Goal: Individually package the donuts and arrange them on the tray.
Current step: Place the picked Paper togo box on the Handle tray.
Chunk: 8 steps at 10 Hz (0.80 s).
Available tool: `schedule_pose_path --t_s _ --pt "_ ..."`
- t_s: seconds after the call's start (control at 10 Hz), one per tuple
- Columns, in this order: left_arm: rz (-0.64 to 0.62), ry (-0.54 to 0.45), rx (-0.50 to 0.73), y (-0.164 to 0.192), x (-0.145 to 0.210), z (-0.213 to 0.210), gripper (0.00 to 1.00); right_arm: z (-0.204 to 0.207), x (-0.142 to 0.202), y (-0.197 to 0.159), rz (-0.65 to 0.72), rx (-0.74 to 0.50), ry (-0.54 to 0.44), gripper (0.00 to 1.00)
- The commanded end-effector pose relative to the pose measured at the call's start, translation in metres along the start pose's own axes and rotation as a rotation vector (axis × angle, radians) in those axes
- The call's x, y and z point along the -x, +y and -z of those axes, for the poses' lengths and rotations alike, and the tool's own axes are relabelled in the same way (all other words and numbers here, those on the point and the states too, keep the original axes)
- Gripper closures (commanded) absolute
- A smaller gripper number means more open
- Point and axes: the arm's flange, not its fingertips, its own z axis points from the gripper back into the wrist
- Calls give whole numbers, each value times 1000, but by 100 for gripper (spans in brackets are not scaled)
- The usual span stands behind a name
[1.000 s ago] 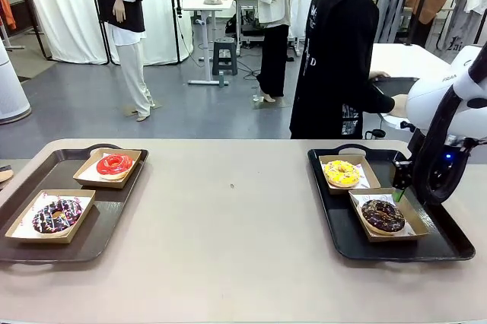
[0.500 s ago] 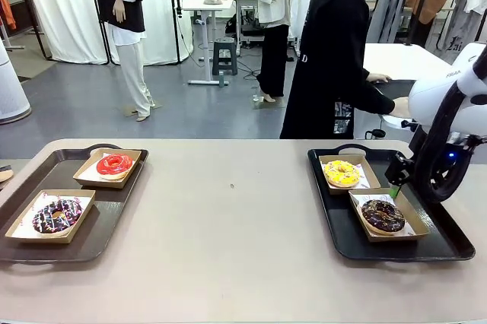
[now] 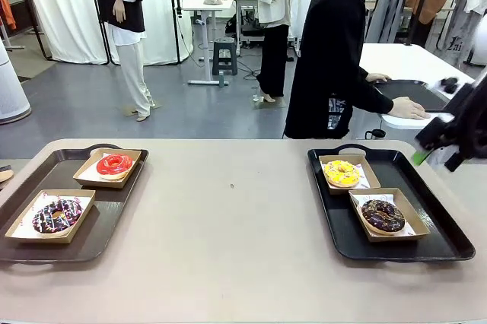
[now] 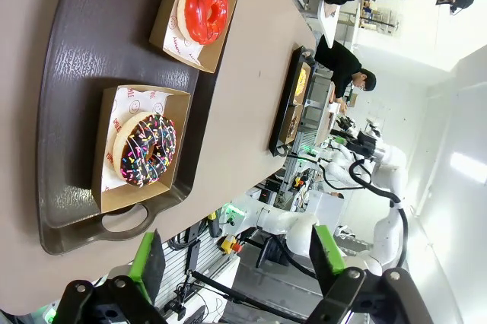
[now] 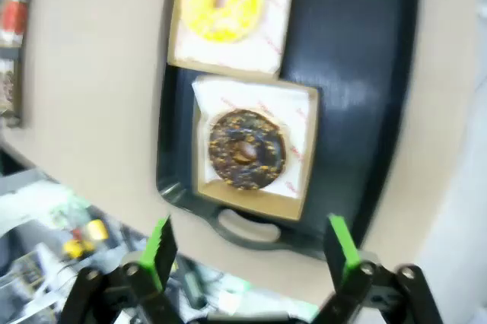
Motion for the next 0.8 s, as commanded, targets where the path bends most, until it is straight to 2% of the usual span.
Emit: schedule_pose_path --t_s 0.0,0.1,0.3,0.5,0.7 --pt "6 -4 1 -1 1 -2 0 -37 0 -30 -25 -296 -36 0" --pt "6 -4 1 -1 1 -2 0 -56 10 -45 -15 -365 -95 0" --pt "6 -4 1 -1 1 -2 0 -75 33 -88 11 -552 -128 0" --pt "6 -4 1 -1 1 -2 0 -72 56 -135 106 -662 -189 0" --pt "6 -4 1 -1 1 -2 0 -54 75 -178 212 -716 -215 0"
